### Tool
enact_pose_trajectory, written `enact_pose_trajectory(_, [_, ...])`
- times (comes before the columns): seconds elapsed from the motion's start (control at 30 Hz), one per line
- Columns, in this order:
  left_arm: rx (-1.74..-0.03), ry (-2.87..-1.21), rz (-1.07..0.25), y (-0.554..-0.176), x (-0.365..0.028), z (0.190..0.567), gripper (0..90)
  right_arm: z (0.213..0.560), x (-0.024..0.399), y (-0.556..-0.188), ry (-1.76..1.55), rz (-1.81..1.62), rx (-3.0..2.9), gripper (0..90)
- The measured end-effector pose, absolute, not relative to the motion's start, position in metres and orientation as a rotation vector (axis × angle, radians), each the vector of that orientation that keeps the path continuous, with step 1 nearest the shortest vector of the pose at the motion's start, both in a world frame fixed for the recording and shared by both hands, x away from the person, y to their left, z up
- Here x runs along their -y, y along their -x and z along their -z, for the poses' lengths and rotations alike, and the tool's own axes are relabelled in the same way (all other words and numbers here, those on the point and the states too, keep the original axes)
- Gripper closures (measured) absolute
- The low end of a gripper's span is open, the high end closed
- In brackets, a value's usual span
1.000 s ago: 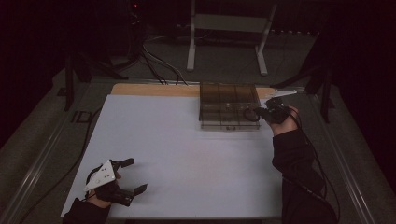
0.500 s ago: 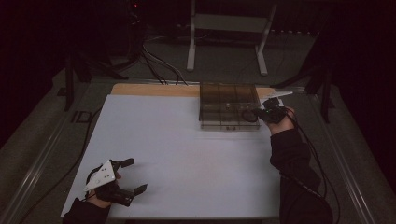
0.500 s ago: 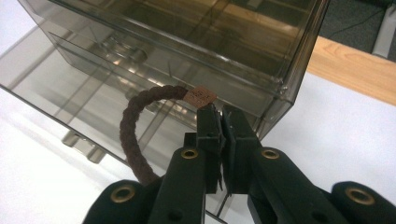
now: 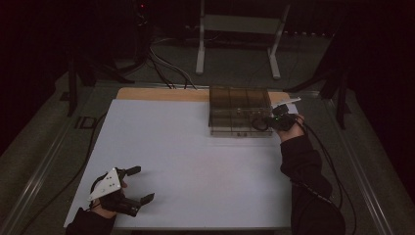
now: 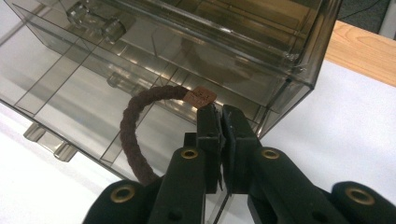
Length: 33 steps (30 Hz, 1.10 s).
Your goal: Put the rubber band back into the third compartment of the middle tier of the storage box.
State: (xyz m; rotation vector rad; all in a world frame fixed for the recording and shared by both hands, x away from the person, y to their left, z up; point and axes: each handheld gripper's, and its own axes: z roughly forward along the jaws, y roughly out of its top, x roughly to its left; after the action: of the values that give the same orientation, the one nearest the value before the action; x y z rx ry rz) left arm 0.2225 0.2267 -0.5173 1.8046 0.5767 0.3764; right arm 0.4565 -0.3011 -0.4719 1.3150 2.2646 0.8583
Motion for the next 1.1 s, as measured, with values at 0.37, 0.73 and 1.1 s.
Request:
enact_pose_trajectory(0.37, [-0.576, -1.805, -0.376, -0.223, -0.227, 0.517, 0.3, 0.476, 0.296, -0.46, -1.308, -0.776, -2.304, 86.7])
enact_pose_trajectory(0.73, [-0.577, -1.805, -0.375, -0.223, -0.227, 0.517, 0.4, 0.475, 0.289, -0.462, -1.298, -0.678, -2.34, 86.5])
enact_pose_trajectory(1.1, [-0.576, -1.804, -0.373, -0.223, -0.226, 0.518, 0.3, 0.476, 0.284, -0.464, -1.287, -0.593, -2.362, 86.2])
